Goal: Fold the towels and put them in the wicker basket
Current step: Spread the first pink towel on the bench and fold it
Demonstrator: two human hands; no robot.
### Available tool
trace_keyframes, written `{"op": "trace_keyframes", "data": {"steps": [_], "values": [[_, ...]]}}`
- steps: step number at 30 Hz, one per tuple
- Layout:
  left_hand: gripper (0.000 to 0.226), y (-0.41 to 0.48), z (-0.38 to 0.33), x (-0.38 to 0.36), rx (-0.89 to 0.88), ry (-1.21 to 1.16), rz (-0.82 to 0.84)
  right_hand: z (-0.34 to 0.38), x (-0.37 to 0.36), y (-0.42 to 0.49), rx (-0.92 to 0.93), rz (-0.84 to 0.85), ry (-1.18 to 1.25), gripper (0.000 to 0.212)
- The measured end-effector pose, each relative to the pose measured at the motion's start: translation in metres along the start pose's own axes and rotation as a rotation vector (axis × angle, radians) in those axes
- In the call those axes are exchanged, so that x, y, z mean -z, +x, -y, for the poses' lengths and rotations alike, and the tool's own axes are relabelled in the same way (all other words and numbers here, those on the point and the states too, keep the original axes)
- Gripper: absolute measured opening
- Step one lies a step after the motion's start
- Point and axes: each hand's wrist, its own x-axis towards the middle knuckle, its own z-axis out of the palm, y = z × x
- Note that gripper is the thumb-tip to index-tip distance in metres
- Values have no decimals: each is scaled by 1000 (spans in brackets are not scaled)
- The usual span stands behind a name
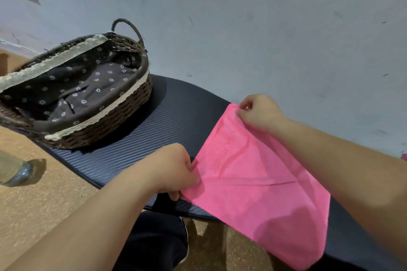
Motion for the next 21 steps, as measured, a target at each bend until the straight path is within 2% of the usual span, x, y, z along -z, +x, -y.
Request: {"op": "trace_keyframes", "data": {"steps": [4, 9, 12, 16, 21], "values": [[28, 2, 0, -3, -47, -35, -61, -4, -1, -13, 94, -115, 31, 10], [17, 4, 3, -6, -59, -17, -63, -1, 10, -15, 20, -260, 190, 11], [12, 3, 4, -5, -38, -14, -56, 3, 11, -4, -37, -226, 188, 12], [15, 3, 5, -2, 4, 7, -51, 3, -4, 10, -105, -30, 182, 14], [26, -1, 4, 1, 59, 39, -76, 1, -10, 13, -108, -82, 324, 8]]}}
